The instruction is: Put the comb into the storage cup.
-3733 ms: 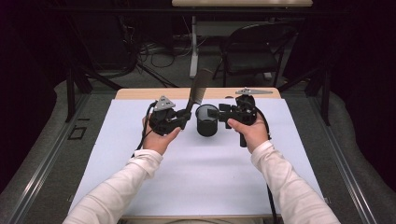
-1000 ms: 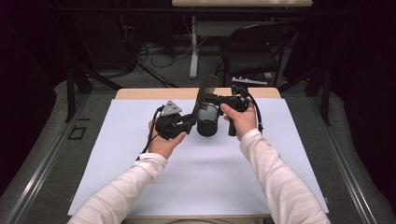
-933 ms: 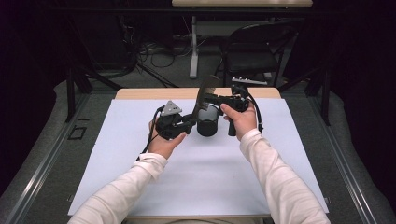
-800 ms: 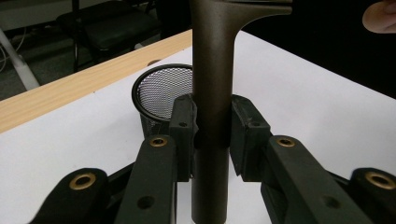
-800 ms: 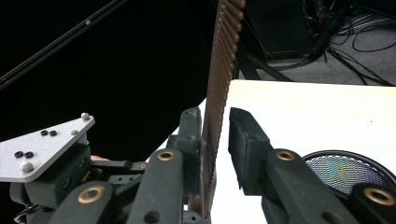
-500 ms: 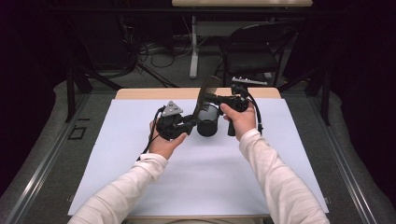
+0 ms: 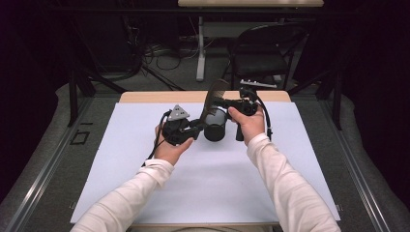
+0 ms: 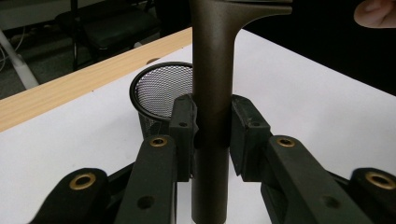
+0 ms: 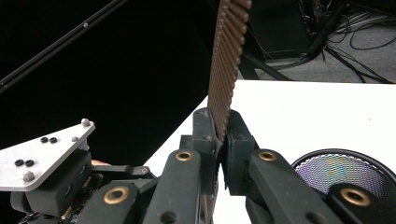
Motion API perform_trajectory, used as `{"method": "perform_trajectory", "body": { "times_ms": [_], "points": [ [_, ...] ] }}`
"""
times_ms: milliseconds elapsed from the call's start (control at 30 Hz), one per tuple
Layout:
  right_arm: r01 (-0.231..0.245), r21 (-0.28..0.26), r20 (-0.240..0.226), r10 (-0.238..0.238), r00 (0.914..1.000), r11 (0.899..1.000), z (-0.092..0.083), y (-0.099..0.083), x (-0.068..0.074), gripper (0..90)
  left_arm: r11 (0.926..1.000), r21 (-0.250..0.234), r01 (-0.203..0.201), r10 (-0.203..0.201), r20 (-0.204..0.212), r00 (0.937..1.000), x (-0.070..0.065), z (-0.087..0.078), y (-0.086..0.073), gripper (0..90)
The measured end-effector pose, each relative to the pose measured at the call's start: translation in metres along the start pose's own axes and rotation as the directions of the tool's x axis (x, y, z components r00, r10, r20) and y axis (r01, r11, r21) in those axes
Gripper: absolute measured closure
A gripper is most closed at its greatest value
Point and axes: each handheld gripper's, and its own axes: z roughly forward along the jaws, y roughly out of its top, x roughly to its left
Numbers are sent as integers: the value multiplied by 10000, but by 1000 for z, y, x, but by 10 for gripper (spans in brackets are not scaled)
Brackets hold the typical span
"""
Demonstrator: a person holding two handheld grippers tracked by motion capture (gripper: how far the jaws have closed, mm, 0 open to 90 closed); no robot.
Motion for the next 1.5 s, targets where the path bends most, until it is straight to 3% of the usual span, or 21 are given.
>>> {"method": "perform_trajectory", "body": {
  "times_ms": [700,1500],
  "points": [
    [-322,158,61,321,9995,9994,1,-1,-1,863,10000,90,-14,14,-18,10000,0,1,-1,727],
    [-691,-143,-62,690,9976,9975,2,-1,1,872,9999,-125,-47,45,-165,9999,0,0,0,725]
  ]
}}
